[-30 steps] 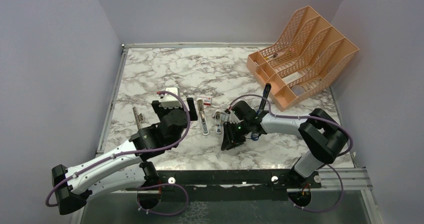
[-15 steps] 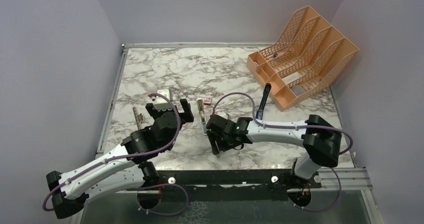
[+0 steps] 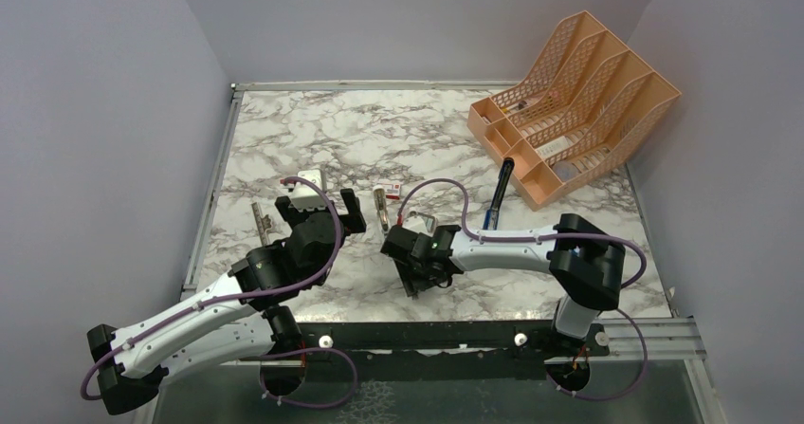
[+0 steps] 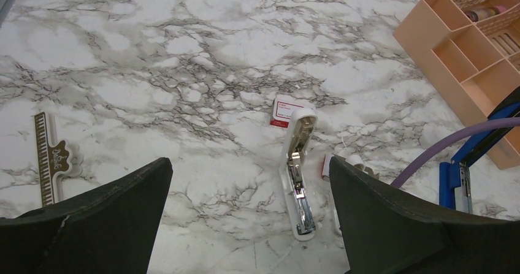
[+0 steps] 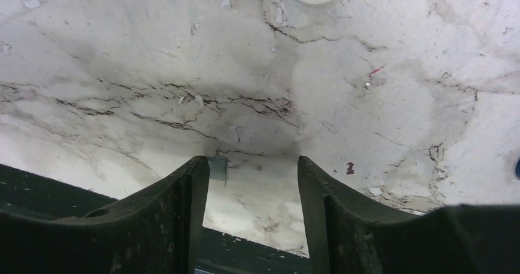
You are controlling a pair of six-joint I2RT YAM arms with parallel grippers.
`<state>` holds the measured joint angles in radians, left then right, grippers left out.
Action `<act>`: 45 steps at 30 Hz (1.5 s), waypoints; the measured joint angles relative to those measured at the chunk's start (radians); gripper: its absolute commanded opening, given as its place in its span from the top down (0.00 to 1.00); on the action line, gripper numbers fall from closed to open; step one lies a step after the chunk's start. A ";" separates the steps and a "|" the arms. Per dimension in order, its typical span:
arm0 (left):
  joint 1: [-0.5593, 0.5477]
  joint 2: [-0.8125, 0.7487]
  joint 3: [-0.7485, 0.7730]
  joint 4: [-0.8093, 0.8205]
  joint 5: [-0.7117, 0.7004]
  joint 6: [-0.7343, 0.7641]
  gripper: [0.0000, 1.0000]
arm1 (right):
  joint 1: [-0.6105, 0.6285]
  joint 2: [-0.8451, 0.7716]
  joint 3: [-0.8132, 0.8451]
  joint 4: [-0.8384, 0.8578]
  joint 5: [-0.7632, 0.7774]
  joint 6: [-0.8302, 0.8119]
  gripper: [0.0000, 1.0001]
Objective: Load the staples into the stapler
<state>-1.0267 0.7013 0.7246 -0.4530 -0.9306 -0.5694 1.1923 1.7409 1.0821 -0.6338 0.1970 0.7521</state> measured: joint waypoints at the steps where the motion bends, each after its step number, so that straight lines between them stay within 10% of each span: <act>1: 0.000 0.001 0.000 0.000 0.000 0.000 0.01 | 0.002 0.000 0.002 0.001 -0.001 -0.003 0.41; 30: 0.000 -0.003 0.000 -0.001 -0.002 0.000 0.01 | 0.039 0.057 0.053 -0.027 -0.001 0.105 0.80; 45: 0.000 -0.005 -0.007 -0.003 0.027 -0.043 0.01 | 0.027 0.011 -0.005 0.011 -0.003 0.167 0.80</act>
<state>-1.0267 0.6960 0.7174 -0.4561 -0.9035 -0.6125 1.2194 1.7523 1.0767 -0.6231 0.1944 0.9195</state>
